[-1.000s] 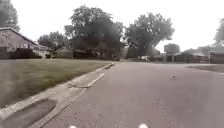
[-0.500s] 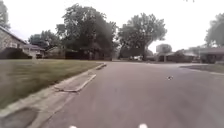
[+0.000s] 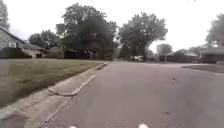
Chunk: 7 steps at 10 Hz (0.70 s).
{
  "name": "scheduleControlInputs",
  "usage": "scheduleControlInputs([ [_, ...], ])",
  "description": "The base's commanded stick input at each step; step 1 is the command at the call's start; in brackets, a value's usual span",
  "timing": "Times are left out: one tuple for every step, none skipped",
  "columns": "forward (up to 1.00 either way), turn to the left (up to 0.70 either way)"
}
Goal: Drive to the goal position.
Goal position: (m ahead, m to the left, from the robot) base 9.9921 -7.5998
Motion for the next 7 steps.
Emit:
scheduleControlInputs([
  [0.5, 0.0],
  [0.5, 0.0],
  [0.5, 0.0],
  [0.5, 0.0],
  [0.5, 0.0],
  [0.5, 0.0],
  [0.5, 0.0],
])
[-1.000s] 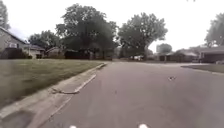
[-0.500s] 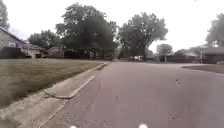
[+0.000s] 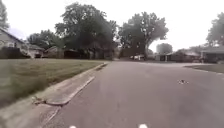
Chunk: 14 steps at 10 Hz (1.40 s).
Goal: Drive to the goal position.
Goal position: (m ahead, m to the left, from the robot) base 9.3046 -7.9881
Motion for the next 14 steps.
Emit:
scheduleControlInputs([
  [0.5, 0.0],
  [0.5, 0.0],
  [0.5, 0.0],
  [0.5, 0.0],
  [0.5, -0.33],
  [0.5, -0.5],
  [0.5, -0.5],
  [0.5, -0.5],
  [0.5, -0.5],
  [0.5, -0.5],
  [0.5, -0.5],
  [0.5, -0.5],
  [0.5, -0.5],
  [0.5, -0.5],
])
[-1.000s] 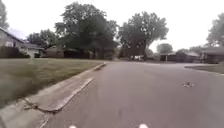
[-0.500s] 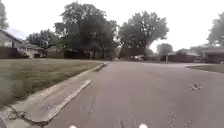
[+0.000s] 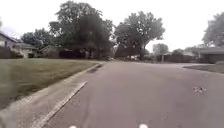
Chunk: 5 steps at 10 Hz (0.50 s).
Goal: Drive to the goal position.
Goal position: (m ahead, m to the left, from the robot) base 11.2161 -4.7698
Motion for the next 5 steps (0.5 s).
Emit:
scheduleControlInputs([
  [0.5, -0.5],
  [0.5, -0.38],
  [0.5, -0.19],
  [0.5, 0.0],
  [0.5, 0.0],
])
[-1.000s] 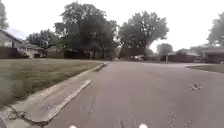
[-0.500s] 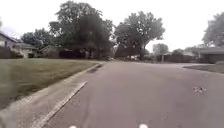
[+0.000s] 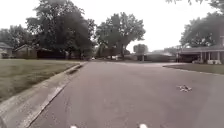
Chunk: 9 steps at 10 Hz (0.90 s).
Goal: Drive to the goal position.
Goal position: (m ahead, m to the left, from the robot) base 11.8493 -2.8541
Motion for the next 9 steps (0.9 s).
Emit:
scheduleControlInputs([
  [0.5, 0.0],
  [0.5, 0.0],
  [0.5, 0.0],
  [0.5, 0.0],
  [0.5, 0.0],
  [0.5, 0.0],
  [0.5, 0.0],
  [0.5, 0.0],
  [0.5, 0.0],
])
